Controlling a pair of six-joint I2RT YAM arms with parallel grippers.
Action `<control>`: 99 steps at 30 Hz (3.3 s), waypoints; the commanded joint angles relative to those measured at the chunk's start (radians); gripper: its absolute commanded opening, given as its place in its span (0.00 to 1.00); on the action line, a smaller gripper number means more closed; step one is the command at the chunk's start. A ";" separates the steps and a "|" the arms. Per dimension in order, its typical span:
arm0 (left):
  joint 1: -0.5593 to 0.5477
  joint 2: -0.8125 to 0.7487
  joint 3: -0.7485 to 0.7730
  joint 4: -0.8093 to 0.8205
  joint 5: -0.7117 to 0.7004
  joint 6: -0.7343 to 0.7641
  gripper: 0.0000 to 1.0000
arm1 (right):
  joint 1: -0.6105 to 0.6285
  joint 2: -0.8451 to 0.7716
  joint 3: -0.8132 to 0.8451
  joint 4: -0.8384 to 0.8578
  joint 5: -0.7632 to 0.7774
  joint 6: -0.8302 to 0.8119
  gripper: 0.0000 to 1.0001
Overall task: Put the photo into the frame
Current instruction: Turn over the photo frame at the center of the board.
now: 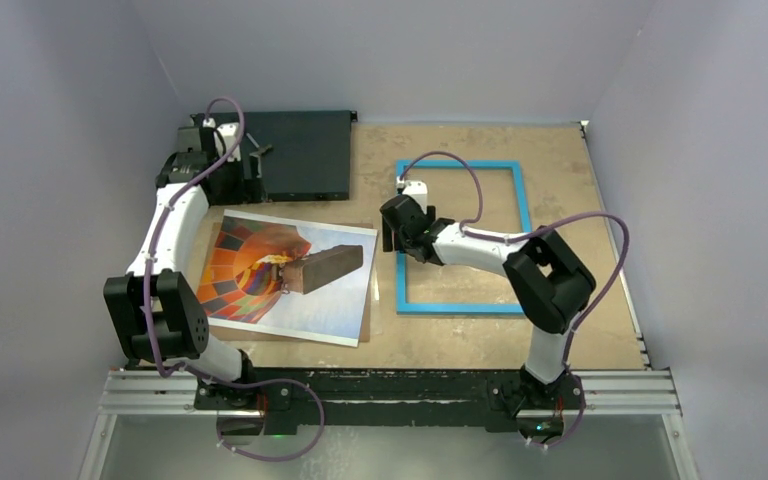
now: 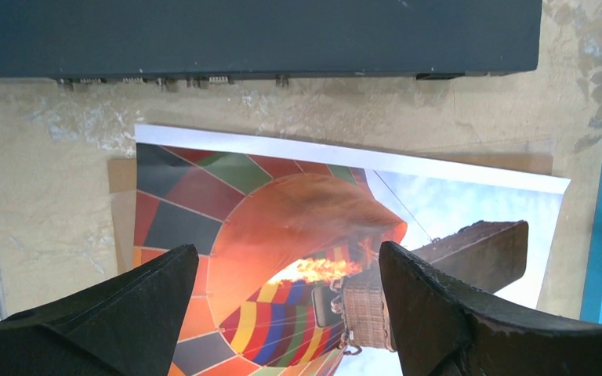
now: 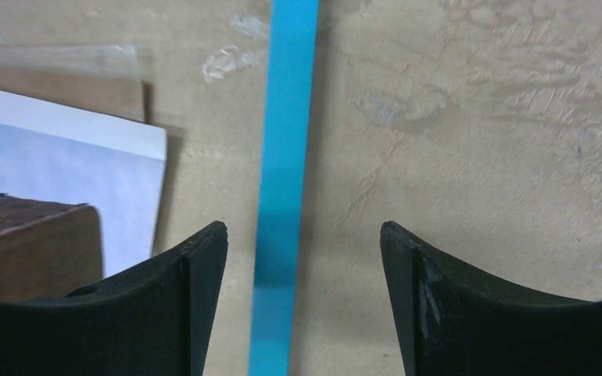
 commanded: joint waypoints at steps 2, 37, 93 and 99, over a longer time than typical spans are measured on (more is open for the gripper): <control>0.008 -0.026 0.071 -0.064 0.006 0.028 0.84 | 0.019 0.056 0.047 -0.036 0.066 0.025 0.70; 0.006 -0.002 0.063 -0.090 0.114 -0.001 0.85 | -0.134 -0.240 0.285 0.029 -0.583 0.298 0.00; -0.579 0.240 0.375 0.172 0.038 -0.280 0.86 | -0.705 -0.466 -0.077 0.491 -1.068 0.848 0.00; -0.459 0.178 0.276 0.155 0.055 -0.271 0.86 | -0.566 -0.462 -0.061 0.621 -0.972 0.986 0.00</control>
